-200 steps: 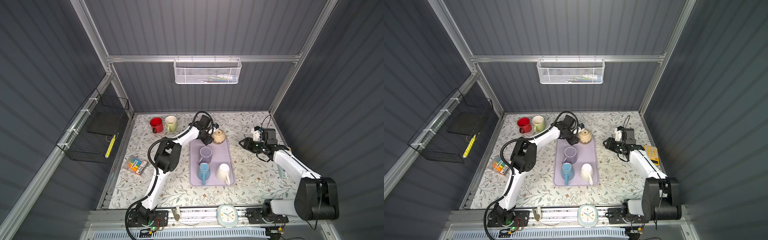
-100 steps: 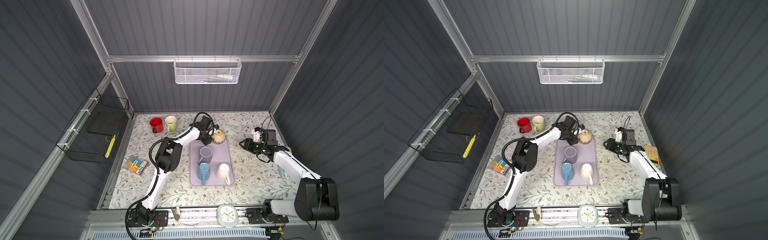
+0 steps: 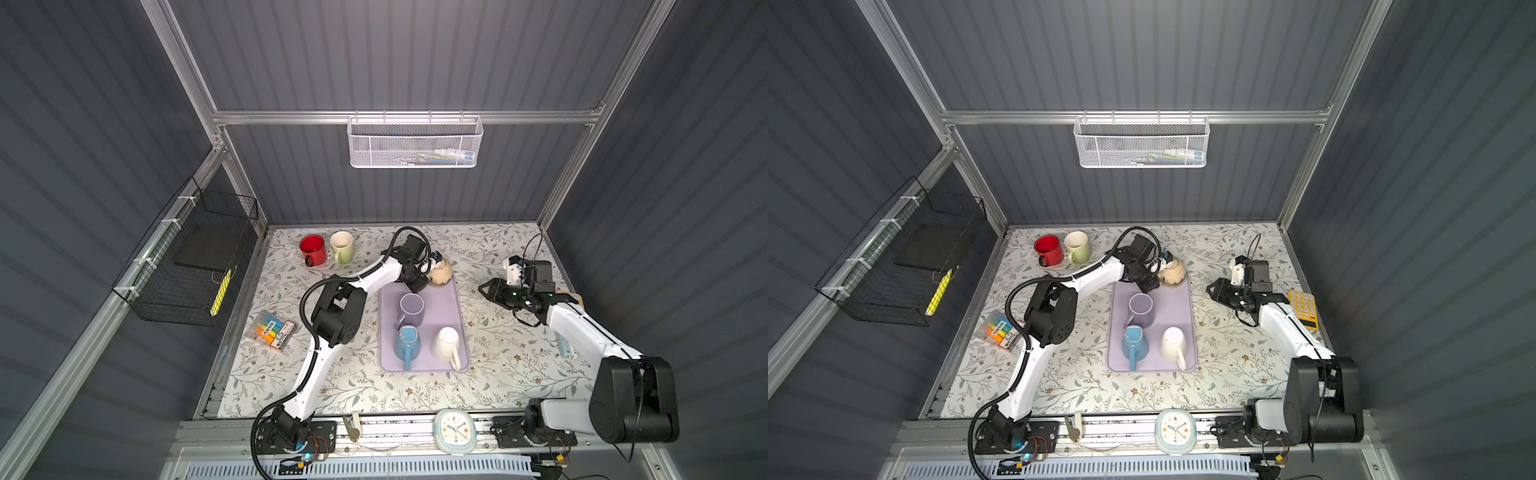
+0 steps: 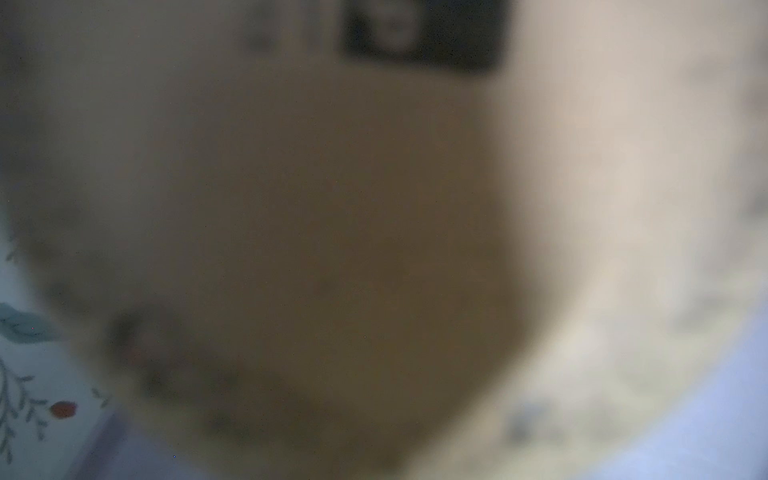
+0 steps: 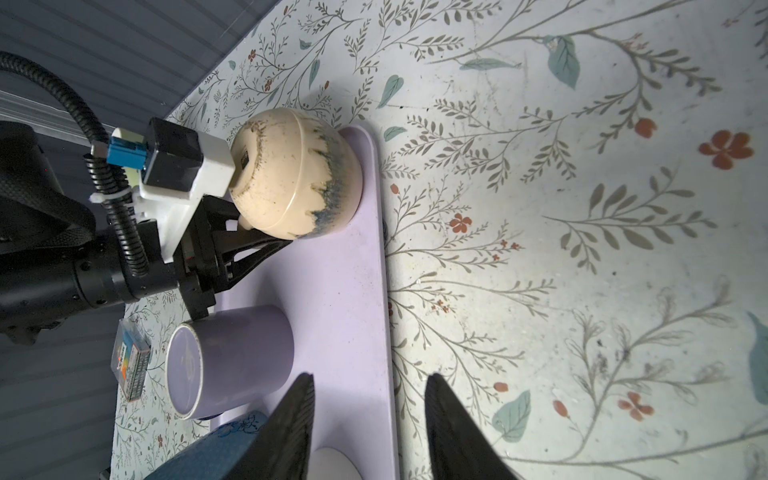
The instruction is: Turn the mug right side up
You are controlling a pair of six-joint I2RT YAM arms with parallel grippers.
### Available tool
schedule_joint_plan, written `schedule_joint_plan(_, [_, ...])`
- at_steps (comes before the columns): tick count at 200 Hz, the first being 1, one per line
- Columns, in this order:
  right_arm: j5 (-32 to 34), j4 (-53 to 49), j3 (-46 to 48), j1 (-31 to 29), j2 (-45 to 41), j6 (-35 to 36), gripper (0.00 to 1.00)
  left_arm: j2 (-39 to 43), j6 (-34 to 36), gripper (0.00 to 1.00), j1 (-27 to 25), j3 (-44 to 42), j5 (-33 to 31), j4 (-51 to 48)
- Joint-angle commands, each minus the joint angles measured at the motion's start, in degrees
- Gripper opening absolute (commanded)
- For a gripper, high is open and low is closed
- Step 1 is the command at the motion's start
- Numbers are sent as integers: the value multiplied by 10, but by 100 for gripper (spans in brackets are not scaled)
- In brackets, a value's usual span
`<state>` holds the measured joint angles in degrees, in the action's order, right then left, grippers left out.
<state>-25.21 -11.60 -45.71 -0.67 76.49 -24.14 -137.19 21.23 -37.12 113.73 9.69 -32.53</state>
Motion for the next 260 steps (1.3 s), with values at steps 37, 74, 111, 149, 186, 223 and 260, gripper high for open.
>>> schedule_joint_plan(37, [6, 11, 16, 7, -14, 2, 46, 47, -47, 12, 4, -31, 40, 64])
schedule_joint_plan(74, [7, 11, 23, 10, -23, 2, 46, 62, -65, 9, 6, -43, 58, 87])
schedule_joint_plan(111, [3, 17, 27, 15, -27, -2, 46, 92, -91, 8, 14, -58, 87, 118])
schedule_joint_plan(149, [-13, 41, 36, 21, -23, -9, 46, 129, -126, 8, 28, -87, 152, 157])
schedule_joint_plan(186, [-41, 81, 43, 25, -14, -22, 47, 169, -175, 7, 45, -127, 209, 210])
schedule_joint_plan(223, [-65, 117, 44, 25, -12, -35, 47, 198, -220, 7, 55, -160, 258, 255])
schedule_joint_plan(260, [-95, 154, 50, 25, -23, -37, 48, 234, -248, 7, 55, -180, 310, 278])
